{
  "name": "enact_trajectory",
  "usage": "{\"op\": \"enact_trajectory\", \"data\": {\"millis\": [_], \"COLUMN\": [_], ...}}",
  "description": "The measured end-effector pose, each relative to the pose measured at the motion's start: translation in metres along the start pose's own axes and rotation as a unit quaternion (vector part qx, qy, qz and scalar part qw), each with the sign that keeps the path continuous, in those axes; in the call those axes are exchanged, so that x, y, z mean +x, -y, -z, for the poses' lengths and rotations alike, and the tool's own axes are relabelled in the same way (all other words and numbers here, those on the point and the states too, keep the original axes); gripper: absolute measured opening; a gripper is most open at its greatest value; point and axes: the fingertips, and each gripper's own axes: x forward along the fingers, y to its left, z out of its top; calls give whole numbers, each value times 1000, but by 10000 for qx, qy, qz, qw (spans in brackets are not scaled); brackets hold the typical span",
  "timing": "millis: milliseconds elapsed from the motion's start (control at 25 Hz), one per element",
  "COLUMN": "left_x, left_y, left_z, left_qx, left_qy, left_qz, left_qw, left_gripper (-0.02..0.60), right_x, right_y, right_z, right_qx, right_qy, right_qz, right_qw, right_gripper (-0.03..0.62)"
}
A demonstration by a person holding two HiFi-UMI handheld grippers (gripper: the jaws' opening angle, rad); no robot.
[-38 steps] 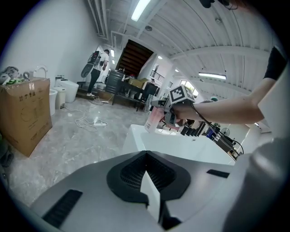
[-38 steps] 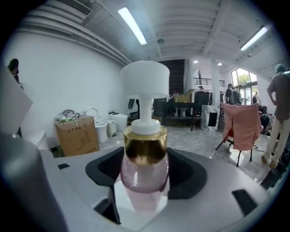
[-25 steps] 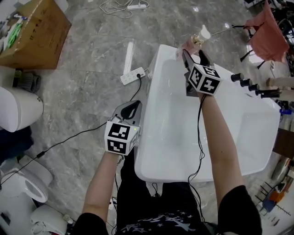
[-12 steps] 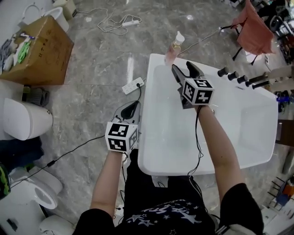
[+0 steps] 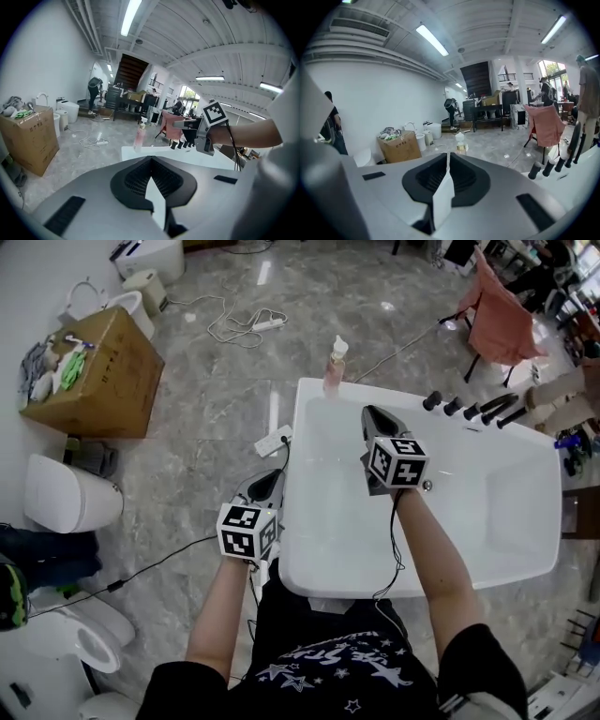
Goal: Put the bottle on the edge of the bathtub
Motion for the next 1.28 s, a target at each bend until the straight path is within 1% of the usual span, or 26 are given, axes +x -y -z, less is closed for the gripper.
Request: {"op": "enact_trajectory", "data": {"millis": [120, 280, 400, 560, 800, 1080, 1160, 1280], "left_x": [-16, -32, -38, -54, -65, -79, -85, -99], "left_y": [22, 63, 97, 146, 224, 297, 312, 325], "left_z": [-4, 2, 9, 21, 42, 74, 83, 93], "left_qx": [43, -29, -35, 11, -124, -358, -394, -402], "left_qy": [43, 98, 99, 115, 250, 330, 341, 317], "left_qz": [-55, -139, -219, -428, -704, -970, -1049, -1182], "left_qw": [10000, 9999, 9997, 9990, 9971, 9941, 9931, 9917], "left_gripper": [15, 15, 15, 15, 15, 15, 15, 15], "right_x": [-36, -91, -131, -181, -248, -300, -307, -312], "right_y": [0, 6, 21, 40, 73, 92, 94, 92], "right_z": [1, 20, 31, 41, 52, 79, 88, 95], "right_qx": [40, -41, -1, -17, -60, -15, 40, 284], "right_qy": [15, -144, -205, -207, -166, -296, -339, -295], "right_qz": [-118, -383, -579, -831, -1256, -1735, -1794, -1887], "right_qw": [9999, 9992, 9981, 9963, 9919, 9844, 9832, 9812], "right_gripper": [17, 15, 15, 15, 15, 15, 15, 14]}}
